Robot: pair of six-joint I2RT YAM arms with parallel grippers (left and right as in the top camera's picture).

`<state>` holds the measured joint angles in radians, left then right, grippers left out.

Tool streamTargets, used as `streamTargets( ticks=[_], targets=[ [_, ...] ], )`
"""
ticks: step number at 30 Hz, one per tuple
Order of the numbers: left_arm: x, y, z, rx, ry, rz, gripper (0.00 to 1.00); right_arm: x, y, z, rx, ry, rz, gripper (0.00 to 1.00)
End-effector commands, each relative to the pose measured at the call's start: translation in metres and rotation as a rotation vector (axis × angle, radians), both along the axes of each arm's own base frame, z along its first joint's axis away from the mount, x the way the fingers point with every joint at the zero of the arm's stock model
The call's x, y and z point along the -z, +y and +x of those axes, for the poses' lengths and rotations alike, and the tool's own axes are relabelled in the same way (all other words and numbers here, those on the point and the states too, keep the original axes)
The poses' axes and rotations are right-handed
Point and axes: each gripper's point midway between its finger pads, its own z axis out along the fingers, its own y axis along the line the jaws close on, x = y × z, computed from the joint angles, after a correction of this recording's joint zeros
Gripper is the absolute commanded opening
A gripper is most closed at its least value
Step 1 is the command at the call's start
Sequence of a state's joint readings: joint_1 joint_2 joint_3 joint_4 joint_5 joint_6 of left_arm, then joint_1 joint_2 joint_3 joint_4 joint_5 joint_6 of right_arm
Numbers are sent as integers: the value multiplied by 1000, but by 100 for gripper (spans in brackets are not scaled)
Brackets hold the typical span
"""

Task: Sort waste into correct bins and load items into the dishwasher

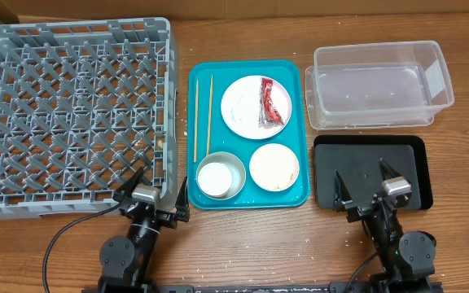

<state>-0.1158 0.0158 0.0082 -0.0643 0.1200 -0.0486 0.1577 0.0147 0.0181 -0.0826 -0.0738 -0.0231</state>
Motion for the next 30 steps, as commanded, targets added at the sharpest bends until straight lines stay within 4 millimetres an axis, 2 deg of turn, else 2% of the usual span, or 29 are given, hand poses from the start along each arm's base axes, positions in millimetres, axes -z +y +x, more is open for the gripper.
streamTargets(
  ticks=[1,24,28,30],
  targets=[
    [1,1,0,-4,1,4,100,1,-1,0,5,-5,0,100],
    [1,1,0,-4,1,4,100,1,-1,0,6,-6,0,100],
    [0,1,0,-5,-5,4,100,-6,-14,3,82,-37,-14,100],
    [-3,0,0,1,-18,1,100,0,-15,3,90,-15,-19,100]
  ],
)
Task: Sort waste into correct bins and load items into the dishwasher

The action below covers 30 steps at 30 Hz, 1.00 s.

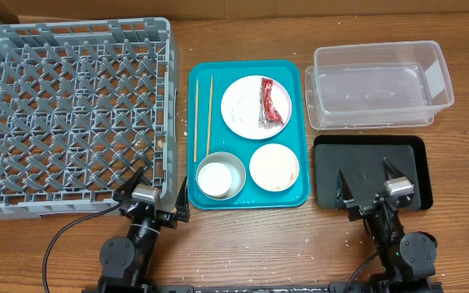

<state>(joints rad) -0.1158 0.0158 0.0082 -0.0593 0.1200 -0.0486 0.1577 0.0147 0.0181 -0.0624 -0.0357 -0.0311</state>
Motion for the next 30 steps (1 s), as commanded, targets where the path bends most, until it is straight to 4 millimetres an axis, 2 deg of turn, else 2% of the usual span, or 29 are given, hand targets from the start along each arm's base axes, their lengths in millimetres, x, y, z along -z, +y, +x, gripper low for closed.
streamTargets(
  ticks=[1,5,9,12,14,17,20,24,27,30],
  targets=[
    [-2,-1,0,8,-10,1,100,8,-9,2,52,21,-15,100],
    [2,-5,-2,31,17,-47,100,7,-6,1,39,14,-13,100],
    [2,-5,-2,21,55,-199,100,5,15,-4,-91,18,38,100],
    [0,-8,-2,32,62,-250,100,3,35,-12,-215,31,91,100],
    [-12,-19,-6,107,28,-254,100,0,43,-16,-264,41,109,100],
    [-37,-24,-10,145,-33,-257,100,-10,44,-22,-279,68,108,99],
    [-69,-22,-17,145,-69,-254,100,-34,43,-32,-278,91,107,100],
    [-98,-15,-22,94,3,-244,100,-78,41,-42,-275,149,102,100],
    [-115,-20,-21,111,131,-238,100,-101,47,-39,-298,259,103,100],
    [-138,-31,-16,152,304,-237,100,-120,57,-25,-335,469,112,100]
  ],
)
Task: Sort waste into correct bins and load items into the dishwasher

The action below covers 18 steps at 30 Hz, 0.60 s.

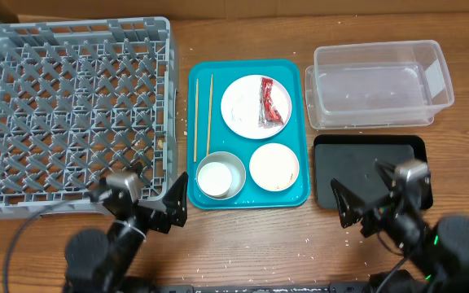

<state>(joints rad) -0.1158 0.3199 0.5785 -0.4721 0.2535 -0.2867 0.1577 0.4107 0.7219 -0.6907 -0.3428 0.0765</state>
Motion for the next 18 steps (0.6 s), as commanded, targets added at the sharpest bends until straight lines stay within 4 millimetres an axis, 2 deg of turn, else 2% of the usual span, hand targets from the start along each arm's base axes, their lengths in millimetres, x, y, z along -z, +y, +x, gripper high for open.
streamTargets(
  ticks=[1,6,9,12,15,16,17,18],
  targets=[
    [-37,-14,8,76,129,-13,100,-25,16,18,-73,170,7,100],
    [-64,-20,16,99,376,-6,100,-51,30,46,-119,418,9,100],
    [-69,-20,21,97,478,0,100,-58,42,65,-146,519,76,100],
    [-64,-21,26,96,548,2,100,-61,59,94,-211,524,112,100],
    [-53,-21,32,92,596,4,100,-34,61,124,-129,581,69,100],
    [-50,-21,34,91,609,5,100,-19,63,133,-82,618,41,100],
    [-43,-22,39,91,639,7,100,15,73,147,-37,668,-56,100],
    [-40,-22,41,90,649,7,100,23,76,150,-29,677,-83,100]
  ],
)
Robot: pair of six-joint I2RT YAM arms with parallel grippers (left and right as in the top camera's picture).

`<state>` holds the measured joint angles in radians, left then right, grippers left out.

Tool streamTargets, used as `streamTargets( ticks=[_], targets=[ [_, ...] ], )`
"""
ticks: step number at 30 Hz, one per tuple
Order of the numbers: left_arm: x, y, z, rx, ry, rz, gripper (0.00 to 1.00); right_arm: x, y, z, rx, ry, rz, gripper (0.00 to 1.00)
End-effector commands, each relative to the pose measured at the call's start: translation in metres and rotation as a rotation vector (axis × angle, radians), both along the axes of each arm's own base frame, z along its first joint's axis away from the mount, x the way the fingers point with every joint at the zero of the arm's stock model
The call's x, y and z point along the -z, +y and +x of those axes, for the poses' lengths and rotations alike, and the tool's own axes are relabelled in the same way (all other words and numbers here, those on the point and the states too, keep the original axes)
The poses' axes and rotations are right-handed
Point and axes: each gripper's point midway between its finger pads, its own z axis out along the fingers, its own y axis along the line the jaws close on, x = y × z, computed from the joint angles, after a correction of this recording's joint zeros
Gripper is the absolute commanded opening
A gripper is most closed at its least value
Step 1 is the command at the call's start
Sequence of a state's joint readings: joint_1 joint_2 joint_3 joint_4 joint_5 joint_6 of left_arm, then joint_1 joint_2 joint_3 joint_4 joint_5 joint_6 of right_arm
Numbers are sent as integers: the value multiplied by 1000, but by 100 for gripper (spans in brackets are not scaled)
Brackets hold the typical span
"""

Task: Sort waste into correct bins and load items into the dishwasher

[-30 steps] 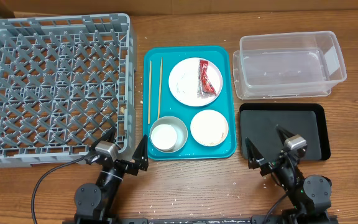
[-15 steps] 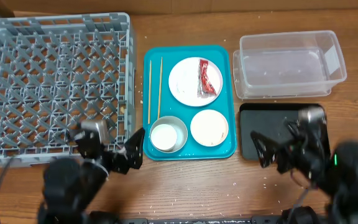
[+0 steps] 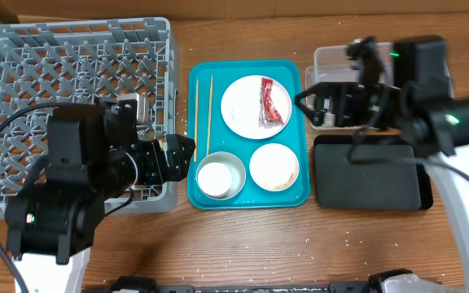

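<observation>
A teal tray [image 3: 300,191] in the middle holds two chopsticks [image 3: 195,122], a white plate [image 3: 241,110] with a red and silver wrapper [image 3: 268,103], a metal bowl [image 3: 221,177] and a small white dish [image 3: 273,166]. My left gripper [image 3: 182,155] hangs open over the grey dish rack's [image 3: 72,73] right edge, just left of the metal bowl. Raised by the clear bin's [image 3: 430,81] left end, my right gripper [image 3: 314,96] is open just right of the plate. Neither holds anything.
A black tray [image 3: 373,175] lies at the lower right under the right arm. The rack fills the left side, and wooden table shows along the front edge.
Both arms have risen from the table's front edge. The left gripper now sits by the rack's right side, the right one by the clear bin. Nothing on the tray has moved.
At the two oldest moments both arms rested low at the front edge, grippers open, left before the rack and right over the black tray. Then both had lifted slightly. Now they reach in toward the teal tray from either side, still open and empty.
</observation>
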<state>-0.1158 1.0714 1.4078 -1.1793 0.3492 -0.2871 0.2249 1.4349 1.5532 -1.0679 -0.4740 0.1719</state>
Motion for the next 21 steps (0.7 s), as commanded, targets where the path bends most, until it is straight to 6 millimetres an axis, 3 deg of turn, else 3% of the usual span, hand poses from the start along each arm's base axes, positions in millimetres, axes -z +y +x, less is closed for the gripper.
streamTargets(
  ticks=[1,3,5,7,9,11,13,17,19,20,21],
  targets=[
    [4,-3,10,1,34,-15,100,48,18,23,45,57,-176,100],
    [10,-3,15,1,58,-12,100,73,38,34,10,69,-210,95],
    [18,-4,20,1,87,-8,100,96,54,50,-6,61,-235,75],
    [29,-4,18,2,148,-5,100,120,61,69,6,49,-268,64],
    [35,-10,17,29,189,-29,100,145,56,88,50,41,-334,64],
    [32,-24,13,105,191,-84,80,174,52,99,73,60,-389,68],
    [22,-35,8,194,146,-113,70,202,48,104,80,95,-429,69],
    [-1,-33,-3,225,8,-50,77,248,42,106,84,160,-491,68],
    [-13,-26,-10,198,-66,-5,82,265,44,103,67,194,-489,58],
    [-19,-21,-14,183,-98,13,85,269,44,102,65,203,-493,45],
    [-26,-17,-20,169,-134,25,94,272,44,101,65,208,-497,25]
  ],
)
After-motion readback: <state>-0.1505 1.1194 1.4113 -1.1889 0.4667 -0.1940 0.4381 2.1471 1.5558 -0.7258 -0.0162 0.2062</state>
